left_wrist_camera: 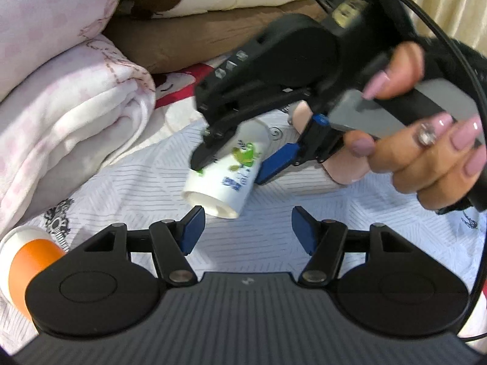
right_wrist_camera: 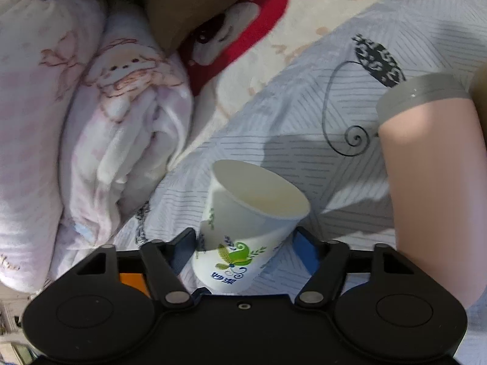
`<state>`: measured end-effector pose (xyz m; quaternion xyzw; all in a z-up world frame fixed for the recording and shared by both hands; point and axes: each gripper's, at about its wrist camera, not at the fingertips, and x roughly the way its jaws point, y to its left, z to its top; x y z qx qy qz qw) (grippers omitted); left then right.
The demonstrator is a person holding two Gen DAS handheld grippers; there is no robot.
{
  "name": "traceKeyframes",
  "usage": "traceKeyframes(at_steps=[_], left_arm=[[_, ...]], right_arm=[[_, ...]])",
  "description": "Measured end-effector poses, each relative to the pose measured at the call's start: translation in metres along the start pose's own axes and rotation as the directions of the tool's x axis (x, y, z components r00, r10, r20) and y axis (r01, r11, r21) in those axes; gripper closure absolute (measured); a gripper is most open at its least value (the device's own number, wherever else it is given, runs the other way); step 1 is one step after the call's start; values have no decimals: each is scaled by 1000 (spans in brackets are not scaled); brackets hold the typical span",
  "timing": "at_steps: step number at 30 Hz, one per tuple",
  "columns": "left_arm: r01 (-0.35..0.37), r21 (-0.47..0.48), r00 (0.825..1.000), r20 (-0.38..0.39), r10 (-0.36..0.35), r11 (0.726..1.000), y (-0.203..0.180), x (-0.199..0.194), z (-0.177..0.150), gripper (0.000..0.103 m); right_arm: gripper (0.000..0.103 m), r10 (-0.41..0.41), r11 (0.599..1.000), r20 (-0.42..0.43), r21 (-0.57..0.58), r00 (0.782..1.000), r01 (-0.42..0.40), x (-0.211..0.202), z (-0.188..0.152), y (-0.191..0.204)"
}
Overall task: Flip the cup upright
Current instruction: 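Close the right gripper on the white paper cup's body, then rotate the held white cup with the right gripper until its rim faces up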
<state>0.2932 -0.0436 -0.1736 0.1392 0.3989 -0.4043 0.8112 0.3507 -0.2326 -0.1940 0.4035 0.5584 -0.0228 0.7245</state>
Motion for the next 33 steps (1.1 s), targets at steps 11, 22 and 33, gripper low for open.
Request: traceKeyframes(at_steps=[11, 22, 33], left_arm=[[23, -38, 999, 38, -21, 999, -1, -18, 0, 41], [68, -101, 998, 12, -67, 993, -11, -26, -13, 41], [168, -286, 984, -1, -176, 943, -16, -22, -27, 41]], right_arm=[[36, 31, 978, -81, -205, 996, -47, -14, -15, 6], [36, 71, 952, -210, -278, 975, -129, -34, -37, -5], [36, 57, 943, -279, -300, 959, -143, -44, -48, -17]])
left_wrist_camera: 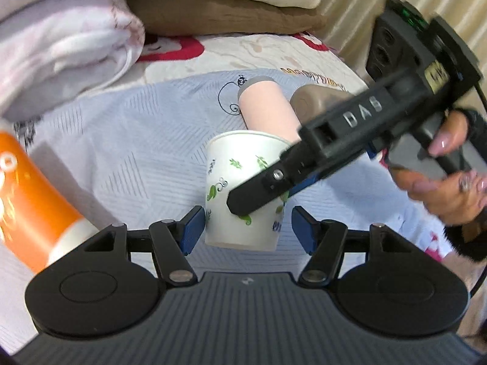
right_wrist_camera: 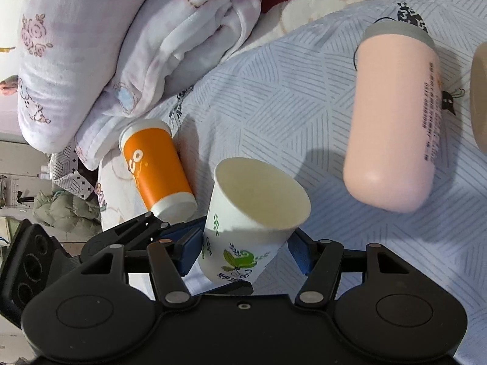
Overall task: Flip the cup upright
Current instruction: 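Rotate the held white cup with the right gripper until its rim faces up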
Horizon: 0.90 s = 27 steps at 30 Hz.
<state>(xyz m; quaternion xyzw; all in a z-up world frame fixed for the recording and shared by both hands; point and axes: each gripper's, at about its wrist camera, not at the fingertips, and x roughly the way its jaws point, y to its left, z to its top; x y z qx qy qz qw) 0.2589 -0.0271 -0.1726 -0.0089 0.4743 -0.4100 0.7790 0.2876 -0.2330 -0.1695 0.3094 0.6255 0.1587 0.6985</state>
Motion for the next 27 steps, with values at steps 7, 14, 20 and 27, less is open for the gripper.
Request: traceKeyframes(at_steps=[7, 14, 20, 27], left_arm=[[40, -111, 999, -3, -40, 993, 1, 6, -13, 48], [24, -118, 1000, 4, -23, 993, -10, 5, -23, 49], [-38, -55, 999, 32, 40, 998, -32, -3, -33, 50], [-166, 94, 979, 131, 153, 982, -60, -7, -49, 50]], right_arm=[[36, -29, 999, -4, -29, 1000, 29, -2, -13, -3], [36, -24, 997, 19, -67, 1000, 26, -2, -26, -7], [35, -23, 967, 146, -246, 989, 59, -10, -54, 4], [37, -15, 879, 301, -451, 954, 156, -15, -82, 16]])
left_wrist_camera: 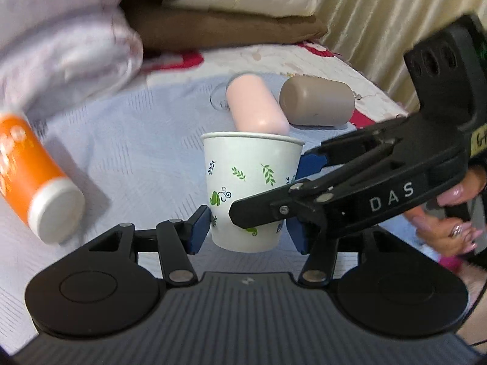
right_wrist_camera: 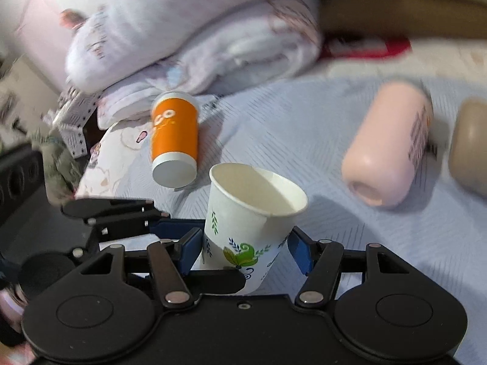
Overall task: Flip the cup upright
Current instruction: 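Rotate the held white cup with the right gripper until its rim faces up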
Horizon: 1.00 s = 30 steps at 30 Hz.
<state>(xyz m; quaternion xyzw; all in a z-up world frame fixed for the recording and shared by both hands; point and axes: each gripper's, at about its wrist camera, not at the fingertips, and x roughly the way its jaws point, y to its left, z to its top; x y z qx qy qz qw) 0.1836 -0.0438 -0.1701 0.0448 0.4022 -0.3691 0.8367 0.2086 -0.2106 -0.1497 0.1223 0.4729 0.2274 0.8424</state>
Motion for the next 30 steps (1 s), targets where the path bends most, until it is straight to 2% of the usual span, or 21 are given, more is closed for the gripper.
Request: traceKeyframes(at_steps=[6, 13, 18, 23, 27, 30], left_arm=[[-83, 43, 994, 79, 79, 996, -2, -1, -6, 50], [-151, 43, 982, 124, 145, 988, 16, 8, -3, 50], [-238, 102, 961, 168, 219, 966, 22, 22, 4, 50], [-231, 97, 964, 157, 214, 968, 28, 33, 5, 52], [-219, 124, 972, 116, 205, 968, 23, 42, -3, 52], [-200, 113, 976, 113, 187, 973, 20, 41, -7, 52]], right_arm=[[37, 21, 995, 91, -100, 996, -12, 2, 0, 2], [37, 29, 979, 46, -203, 999, -19, 26, 26, 9], [37, -19, 953, 79, -301, 997, 42, 40, 44, 17], [37, -52, 935, 85, -345, 995, 78, 49, 51, 16], [38, -88, 908, 67, -406, 994, 108, 54, 43, 19], [39, -91, 909, 64, -403, 994, 109, 53, 37, 18]])
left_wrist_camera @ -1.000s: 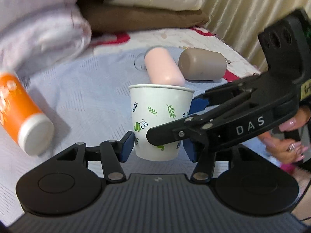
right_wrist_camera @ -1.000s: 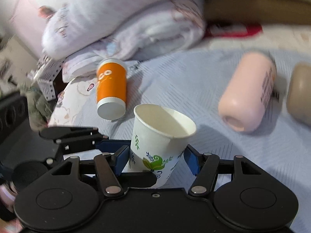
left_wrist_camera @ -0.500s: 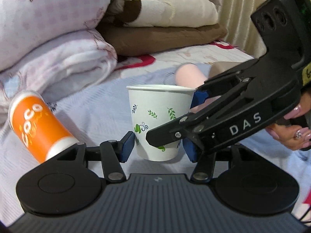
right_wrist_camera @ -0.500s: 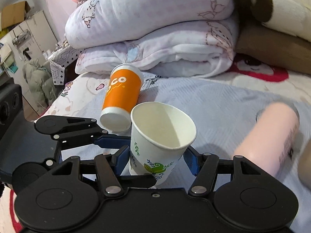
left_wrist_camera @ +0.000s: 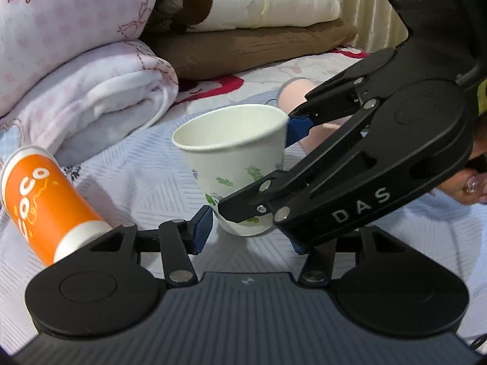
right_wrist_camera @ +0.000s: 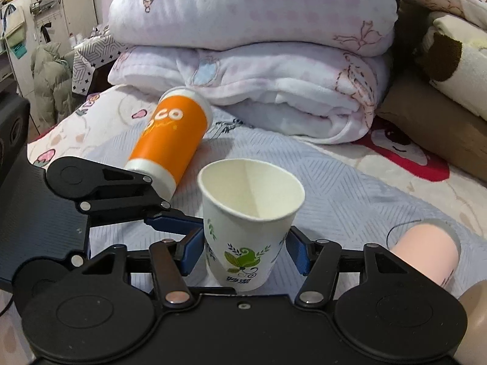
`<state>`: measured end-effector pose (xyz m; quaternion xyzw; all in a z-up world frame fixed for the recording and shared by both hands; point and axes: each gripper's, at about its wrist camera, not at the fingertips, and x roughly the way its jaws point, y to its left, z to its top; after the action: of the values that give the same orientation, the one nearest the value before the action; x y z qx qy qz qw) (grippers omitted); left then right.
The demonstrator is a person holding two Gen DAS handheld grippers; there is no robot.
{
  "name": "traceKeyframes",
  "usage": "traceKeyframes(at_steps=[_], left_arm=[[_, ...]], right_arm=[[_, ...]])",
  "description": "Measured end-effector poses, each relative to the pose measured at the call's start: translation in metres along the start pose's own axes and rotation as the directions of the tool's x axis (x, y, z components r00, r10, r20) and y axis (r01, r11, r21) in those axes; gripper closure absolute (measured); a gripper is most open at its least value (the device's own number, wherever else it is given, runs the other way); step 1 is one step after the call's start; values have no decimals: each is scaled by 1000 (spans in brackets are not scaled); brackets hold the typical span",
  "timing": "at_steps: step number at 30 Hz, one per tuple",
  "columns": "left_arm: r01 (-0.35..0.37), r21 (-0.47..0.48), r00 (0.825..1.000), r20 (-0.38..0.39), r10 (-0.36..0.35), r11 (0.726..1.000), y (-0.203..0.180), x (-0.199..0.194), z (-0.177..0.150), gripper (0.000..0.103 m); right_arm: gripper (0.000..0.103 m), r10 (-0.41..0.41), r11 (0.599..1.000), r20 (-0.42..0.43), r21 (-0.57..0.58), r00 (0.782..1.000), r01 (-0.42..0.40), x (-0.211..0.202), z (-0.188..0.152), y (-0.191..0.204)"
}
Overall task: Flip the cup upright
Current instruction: 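Rotate the held white cup with the right gripper until its rim faces up, then set the upright cup on the cloth and open the right gripper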
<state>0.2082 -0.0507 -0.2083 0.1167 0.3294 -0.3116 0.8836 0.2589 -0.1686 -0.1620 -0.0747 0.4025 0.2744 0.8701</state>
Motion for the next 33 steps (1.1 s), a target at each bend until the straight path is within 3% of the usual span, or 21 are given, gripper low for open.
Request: traceKeyframes(at_steps=[11, 24, 29, 33], left_arm=[[-23, 2, 1000, 3, 23, 1000, -4, -8, -1, 51], [-17, -113, 1000, 1, 17, 993, 5, -23, -2, 50], [-86, -119, 993, -94, 75, 989, -3, -26, 4, 43], [-108, -162, 988, -128, 88, 981, -8, -42, 4, 38]], right_arm=[[38, -18, 998, 29, 60, 999, 16, -9, -12, -1], [34, 19, 991, 46, 135, 999, -25, -20, -15, 3], [32, -50, 995, 38, 88, 998, 46, -33, -21, 13], [32, -41, 991, 49, 126, 998, 34, -49, -26, 12]])
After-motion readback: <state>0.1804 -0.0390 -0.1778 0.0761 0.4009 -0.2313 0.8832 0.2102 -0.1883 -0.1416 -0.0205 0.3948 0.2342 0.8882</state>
